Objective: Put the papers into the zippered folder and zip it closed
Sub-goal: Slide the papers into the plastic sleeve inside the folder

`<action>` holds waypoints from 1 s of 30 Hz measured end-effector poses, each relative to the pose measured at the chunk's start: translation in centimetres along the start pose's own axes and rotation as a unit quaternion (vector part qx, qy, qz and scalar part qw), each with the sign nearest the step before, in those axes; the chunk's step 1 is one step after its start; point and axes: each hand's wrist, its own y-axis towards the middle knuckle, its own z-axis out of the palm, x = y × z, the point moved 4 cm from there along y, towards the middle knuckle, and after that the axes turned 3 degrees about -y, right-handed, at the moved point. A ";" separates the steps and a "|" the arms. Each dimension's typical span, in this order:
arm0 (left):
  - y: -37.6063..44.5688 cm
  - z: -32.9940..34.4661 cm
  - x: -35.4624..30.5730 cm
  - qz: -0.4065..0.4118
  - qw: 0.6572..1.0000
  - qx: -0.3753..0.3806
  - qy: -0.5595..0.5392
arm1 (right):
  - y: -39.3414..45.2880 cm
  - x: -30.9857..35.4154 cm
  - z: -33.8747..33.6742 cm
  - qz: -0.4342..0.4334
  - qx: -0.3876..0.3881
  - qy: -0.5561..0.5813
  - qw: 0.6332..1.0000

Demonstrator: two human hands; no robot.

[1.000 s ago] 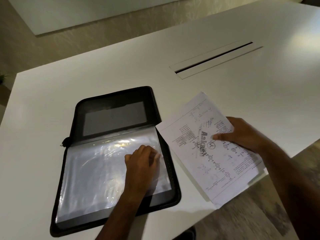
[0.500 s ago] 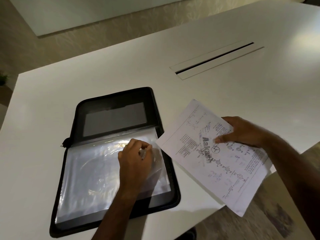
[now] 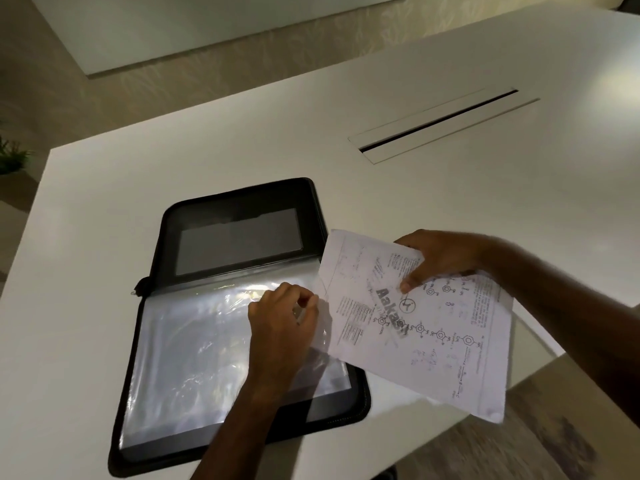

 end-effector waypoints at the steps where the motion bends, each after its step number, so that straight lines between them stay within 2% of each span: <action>1: -0.1 0.0 0.0 -0.001 1.000 0.004 0.000 | 0.5 0.2 0.2 0.004 0.014 -0.003 1.000; 6: -0.3 0.1 0.2 -0.016 1.000 0.008 -0.018 | 2.6 1.8 0.4 -0.004 0.024 -0.043 0.999; 9: -0.2 0.1 0.3 -0.017 1.000 0.016 -0.019 | 4.1 3.0 0.4 -0.023 -0.041 -0.135 0.990; 13: -0.1 0.3 0.3 -0.021 0.999 0.022 -0.028 | 4.9 5.2 1.7 -0.106 -0.126 -0.207 0.965; 18: 0.0 0.3 0.6 -0.051 0.995 0.021 -0.078 | 4.4 6.7 3.5 -0.136 -0.181 -0.330 0.917; 23: 0.7 -0.2 0.4 -0.040 0.995 0.004 -0.092 | 2.6 7.9 5.6 -0.211 -0.210 -0.463 0.835; 27: 1.2 -0.2 0.3 -0.040 0.996 0.006 -0.081 | 2.7 8.2 6.8 -0.253 -0.223 -0.523 0.783; 30: 1.6 -0.3 -0.2 -0.024 0.998 0.004 -0.065 | 3.7 8.8 7.4 -0.256 -0.227 -0.546 0.765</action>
